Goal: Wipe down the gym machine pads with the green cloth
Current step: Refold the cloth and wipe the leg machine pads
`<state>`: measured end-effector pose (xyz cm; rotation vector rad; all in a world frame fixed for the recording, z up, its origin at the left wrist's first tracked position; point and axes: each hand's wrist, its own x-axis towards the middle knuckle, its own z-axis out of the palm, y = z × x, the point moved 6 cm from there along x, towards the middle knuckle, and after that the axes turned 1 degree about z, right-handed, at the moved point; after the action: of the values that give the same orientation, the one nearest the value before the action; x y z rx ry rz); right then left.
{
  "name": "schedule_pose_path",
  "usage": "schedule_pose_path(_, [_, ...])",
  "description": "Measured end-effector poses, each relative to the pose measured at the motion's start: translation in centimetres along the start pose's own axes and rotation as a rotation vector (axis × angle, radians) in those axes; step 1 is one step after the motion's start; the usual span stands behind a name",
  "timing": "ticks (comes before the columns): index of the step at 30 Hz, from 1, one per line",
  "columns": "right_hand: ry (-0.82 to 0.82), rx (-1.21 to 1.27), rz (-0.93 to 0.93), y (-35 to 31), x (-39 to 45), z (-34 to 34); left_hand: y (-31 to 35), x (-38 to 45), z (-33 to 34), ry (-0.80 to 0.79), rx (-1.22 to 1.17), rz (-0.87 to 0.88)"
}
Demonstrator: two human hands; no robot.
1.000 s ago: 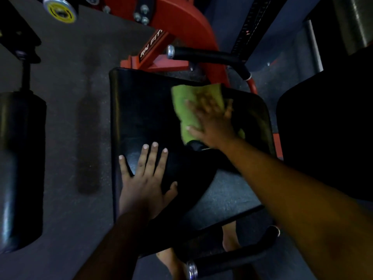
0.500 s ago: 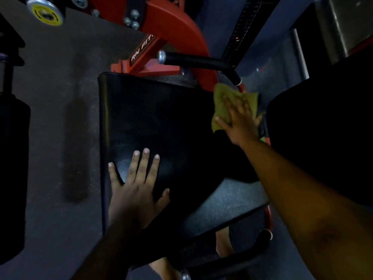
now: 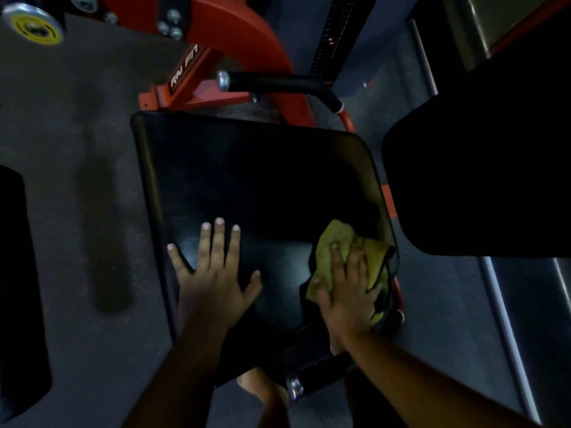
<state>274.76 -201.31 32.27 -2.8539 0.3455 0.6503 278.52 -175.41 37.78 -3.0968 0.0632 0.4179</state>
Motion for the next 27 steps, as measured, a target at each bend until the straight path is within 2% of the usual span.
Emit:
schedule_pose_path(3, [-0.032, 0.051, -0.268, -7.5, 0.7, -1.0, 0.0, 0.0, 0.0, 0.021, -0.014, 0.003])
schedule_pose_path(6, [0.046, -0.069, -0.588, -14.0, 7.9, -3.8, -0.2, 0.0, 0.1, 0.063, -0.034, 0.009])
schedule_pose_path(9, [0.063, -0.127, -0.548, -19.4, 15.2, -6.0, -0.3, 0.0, 0.2, 0.087, -0.057, -0.007])
schedule_pose_path(11, [0.051, -0.063, -0.459, -20.2, 15.6, -6.2, -0.4, 0.3, 0.5, 0.077, -0.065, -0.029])
schedule_pose_path(12, [0.063, -0.066, -0.472, -19.8, 13.9, -6.0, -0.5, 0.3, 0.6, 0.073, -0.075, -0.040])
schedule_pose_path(16, [0.040, -0.140, -0.717, -12.9, 3.1, -3.1, -0.8, 0.3, 0.5, 0.075, -0.114, -0.046])
schedule_pose_path(18, [-0.011, -0.156, -0.817, -11.8, 3.9, -3.1, -0.9, 0.1, 0.3, 0.091, -0.129, -0.069])
schedule_pose_path(21, [0.078, -0.201, -0.930, -18.2, 10.0, -5.3, -1.0, -0.1, 0.0, 0.129, -0.160, -0.095])
schedule_pose_path(24, [0.062, -0.115, -0.772, -26.9, 15.3, -6.9, -1.1, -0.3, -0.3, 0.154, -0.152, -0.146])
schedule_pose_path(26, [0.065, -0.056, -0.684, -29.0, 15.3, -7.1, -1.2, -0.5, -0.3, 0.141, -0.154, -0.167])
schedule_pose_path(27, [0.069, -0.071, -0.699, -28.5, 13.9, -6.9, -1.3, -0.6, -0.4, 0.149, -0.158, -0.172])
